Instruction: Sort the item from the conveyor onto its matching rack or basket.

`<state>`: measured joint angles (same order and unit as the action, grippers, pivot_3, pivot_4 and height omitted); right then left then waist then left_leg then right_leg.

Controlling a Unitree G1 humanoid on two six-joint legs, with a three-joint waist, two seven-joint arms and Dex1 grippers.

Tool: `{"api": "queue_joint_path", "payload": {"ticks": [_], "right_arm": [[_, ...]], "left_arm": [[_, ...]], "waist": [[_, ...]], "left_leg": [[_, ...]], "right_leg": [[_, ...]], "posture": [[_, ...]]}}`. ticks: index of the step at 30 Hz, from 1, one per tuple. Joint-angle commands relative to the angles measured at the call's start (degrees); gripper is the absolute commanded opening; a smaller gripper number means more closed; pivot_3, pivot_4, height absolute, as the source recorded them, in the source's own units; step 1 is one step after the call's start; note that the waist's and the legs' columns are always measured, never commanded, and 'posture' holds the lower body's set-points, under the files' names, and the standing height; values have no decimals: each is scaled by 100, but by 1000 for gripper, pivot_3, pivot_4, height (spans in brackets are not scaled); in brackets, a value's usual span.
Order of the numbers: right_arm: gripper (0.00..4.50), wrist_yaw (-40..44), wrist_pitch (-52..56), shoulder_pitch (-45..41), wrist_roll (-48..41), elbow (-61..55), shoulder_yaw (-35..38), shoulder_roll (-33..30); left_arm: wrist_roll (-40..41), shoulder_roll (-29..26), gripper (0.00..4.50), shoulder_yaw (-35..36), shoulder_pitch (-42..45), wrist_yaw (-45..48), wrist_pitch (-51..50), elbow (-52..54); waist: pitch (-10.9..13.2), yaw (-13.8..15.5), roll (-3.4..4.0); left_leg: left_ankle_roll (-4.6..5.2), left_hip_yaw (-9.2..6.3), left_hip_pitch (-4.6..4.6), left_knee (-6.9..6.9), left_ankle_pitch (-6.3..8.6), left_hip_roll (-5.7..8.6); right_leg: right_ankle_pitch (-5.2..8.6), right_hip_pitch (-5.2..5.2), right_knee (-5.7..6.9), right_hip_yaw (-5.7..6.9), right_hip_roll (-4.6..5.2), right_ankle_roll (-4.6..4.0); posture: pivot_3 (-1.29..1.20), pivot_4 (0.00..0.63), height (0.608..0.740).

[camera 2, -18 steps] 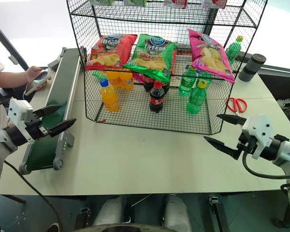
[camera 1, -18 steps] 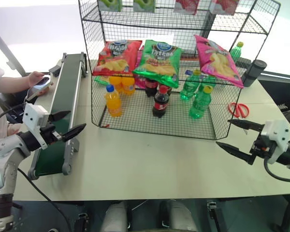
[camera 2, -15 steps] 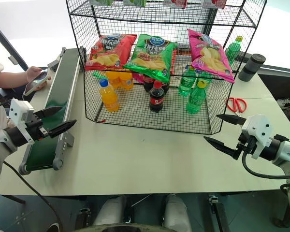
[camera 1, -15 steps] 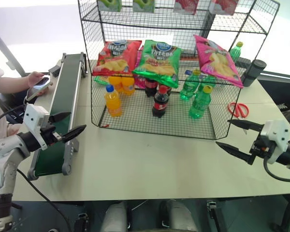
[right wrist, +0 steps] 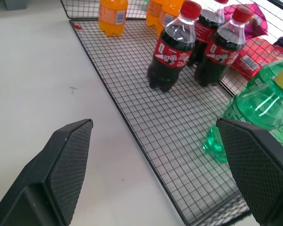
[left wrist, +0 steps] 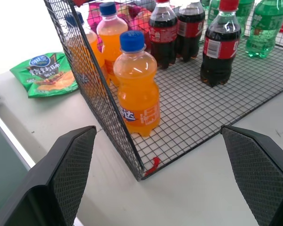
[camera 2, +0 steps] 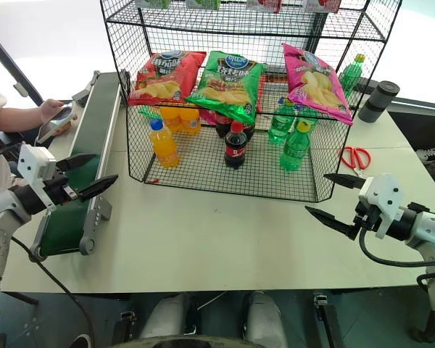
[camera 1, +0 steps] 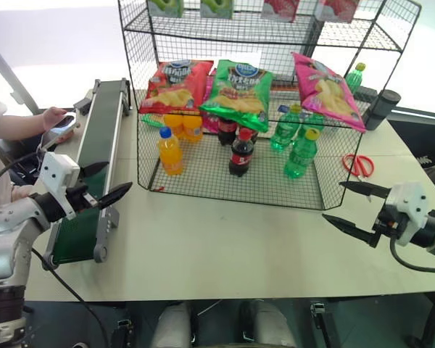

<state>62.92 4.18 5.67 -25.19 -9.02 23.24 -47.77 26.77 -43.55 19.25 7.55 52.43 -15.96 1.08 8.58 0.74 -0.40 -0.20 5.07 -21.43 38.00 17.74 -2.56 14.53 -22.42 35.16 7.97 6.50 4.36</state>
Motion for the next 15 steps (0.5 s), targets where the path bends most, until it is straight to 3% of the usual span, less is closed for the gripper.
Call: {"api": "queue_joint_path", "payload": {"ticks": [1, 15], "right_arm": [[4372, 4, -167, -111, 13, -15, 9, -33], [4372, 24, -253, -65, 29, -18, 79, -86]], "left_arm": [[-84, -14, 4500, 12, 167, 13, 239, -102], [-256, 95, 4500, -183, 488, 107, 633, -532]], "waist": [[0, -5, 0], [-1, -2, -1]], "left_leg": [[0, 0, 1, 0, 0, 0], [-1, 0, 1, 1, -1, 0]], "right_leg": [[0, 0, 1, 0, -1, 0], [0, 2, 2, 0, -1, 1]], "posture": [[0, 150, 740], [0, 150, 740]]}}
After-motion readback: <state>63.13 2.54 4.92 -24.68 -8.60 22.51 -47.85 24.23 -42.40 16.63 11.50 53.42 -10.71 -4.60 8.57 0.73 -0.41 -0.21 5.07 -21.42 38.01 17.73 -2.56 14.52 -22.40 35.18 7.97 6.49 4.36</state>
